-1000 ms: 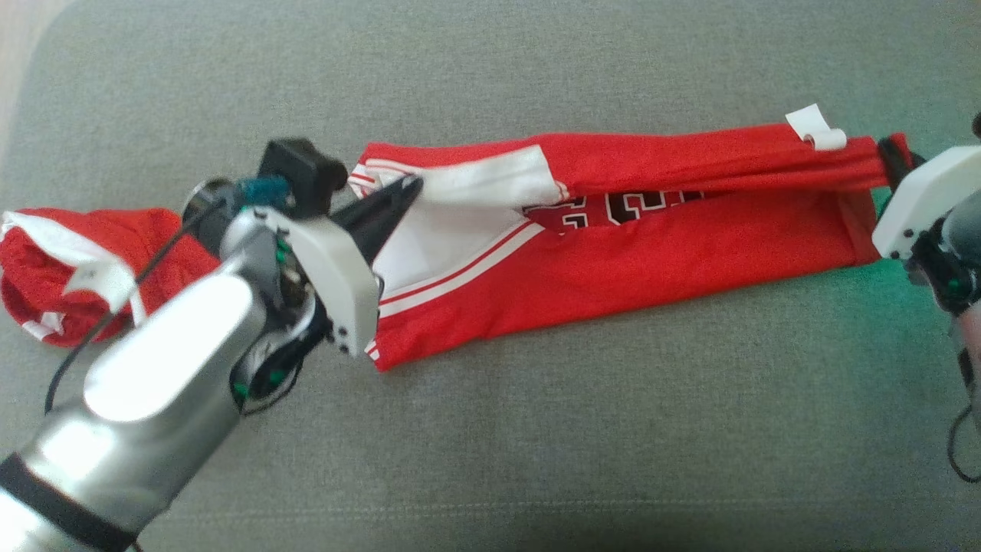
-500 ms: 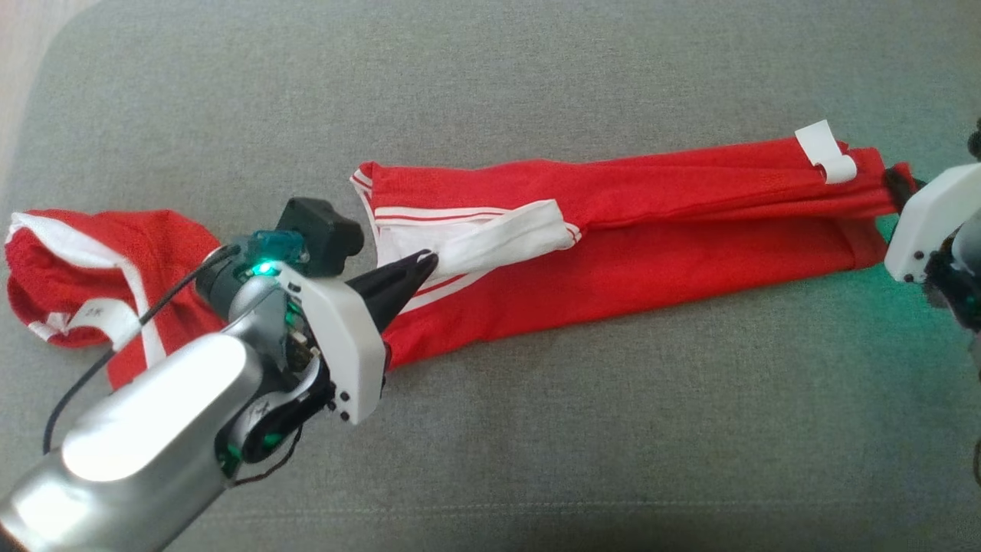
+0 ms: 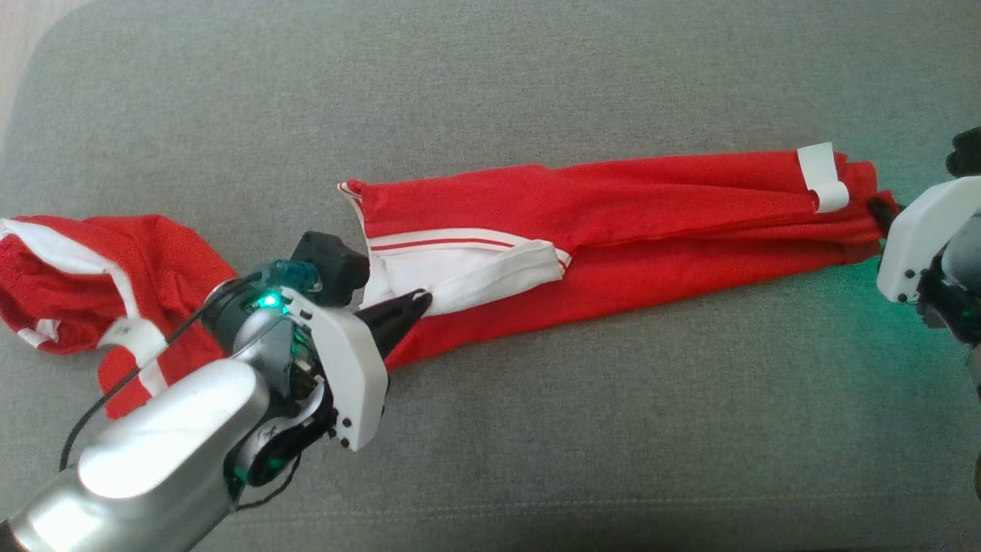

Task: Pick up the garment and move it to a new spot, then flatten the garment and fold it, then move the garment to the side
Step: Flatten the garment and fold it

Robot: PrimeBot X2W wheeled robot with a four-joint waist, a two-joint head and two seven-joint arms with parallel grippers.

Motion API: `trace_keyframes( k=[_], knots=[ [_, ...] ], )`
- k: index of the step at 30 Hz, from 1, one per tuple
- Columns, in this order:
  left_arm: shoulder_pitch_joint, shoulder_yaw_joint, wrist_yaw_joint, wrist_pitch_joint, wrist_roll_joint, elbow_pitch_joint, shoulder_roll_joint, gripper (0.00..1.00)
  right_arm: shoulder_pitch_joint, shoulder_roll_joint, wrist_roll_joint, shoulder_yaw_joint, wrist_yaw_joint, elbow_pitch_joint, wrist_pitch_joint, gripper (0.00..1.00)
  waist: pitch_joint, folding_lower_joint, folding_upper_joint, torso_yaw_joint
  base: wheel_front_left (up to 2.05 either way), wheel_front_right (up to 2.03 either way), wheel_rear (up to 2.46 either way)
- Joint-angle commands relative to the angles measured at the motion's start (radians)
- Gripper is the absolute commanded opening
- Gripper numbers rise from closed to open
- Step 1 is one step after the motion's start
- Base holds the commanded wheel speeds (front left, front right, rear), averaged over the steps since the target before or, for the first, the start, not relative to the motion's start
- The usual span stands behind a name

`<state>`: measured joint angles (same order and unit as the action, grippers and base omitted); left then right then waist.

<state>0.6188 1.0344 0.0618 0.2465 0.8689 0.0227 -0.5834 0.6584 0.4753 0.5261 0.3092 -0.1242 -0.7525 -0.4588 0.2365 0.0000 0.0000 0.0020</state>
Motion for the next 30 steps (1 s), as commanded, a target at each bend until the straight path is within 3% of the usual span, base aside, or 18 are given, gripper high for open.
trace_keyframes(
  k=[1,2,7,15,20,24,25,30],
  knots=[
    [0.045,-0.039,0.006,-0.023,-0.029,-0.011,-0.021,0.87,-0.001,0.02,0.009,-0.003,-0.007,0.041,0.011,1.0,-0.001,0.0,0.0,-0.001,0.0,0.0,0.0],
    [0.048,-0.04,0.013,-0.038,-0.043,0.0,-0.017,1.0,-0.002,0.018,0.01,-0.01,-0.007,0.047,0.018,1.0,-0.002,0.0,0.0,-0.001,0.0,0.0,0.0],
    [0.052,-0.069,0.061,-0.138,-0.084,0.059,0.016,1.0,-0.016,-0.003,0.016,-0.048,-0.007,0.094,0.084,1.0,-0.021,0.0,0.0,-0.003,0.0,0.0,0.0],
    [-0.007,-0.261,0.2,-0.457,-0.052,0.128,0.097,1.0,-0.084,-0.084,-0.013,-0.124,-0.007,0.286,0.368,1.0,-0.069,0.0,0.0,0.001,0.0,0.0,0.0],
    [-0.095,-0.402,0.25,-0.507,-0.077,0.116,0.165,1.0,-0.185,-0.148,-0.093,-0.169,-0.007,0.367,0.485,1.0,-0.098,0.0,0.0,0.012,0.0,0.0,0.0],
    [-0.21,-0.535,0.24,-0.508,-0.178,0.058,0.252,1.0,-0.275,-0.222,-0.151,-0.208,-0.007,0.395,0.525,1.0,-0.108,0.0,0.0,0.016,0.0,0.0,0.0],
    [-0.21,-0.535,0.24,-0.508,-0.178,0.058,0.252,1.0,-0.275,-0.222,-0.151,-0.208,-0.007,0.395,0.525,1.0,-0.108,0.0,0.0,0.016,0.0,0.0,0.0],
    [-0.306,-0.635,0.176,-0.508,-0.292,0.032,0.327,1.0,-0.322,-0.273,-0.204,-0.244,-0.007,0.403,0.523,1.0,-0.108,0.0,0.0,0.021,0.0,0.0,0.0]
  ],
)
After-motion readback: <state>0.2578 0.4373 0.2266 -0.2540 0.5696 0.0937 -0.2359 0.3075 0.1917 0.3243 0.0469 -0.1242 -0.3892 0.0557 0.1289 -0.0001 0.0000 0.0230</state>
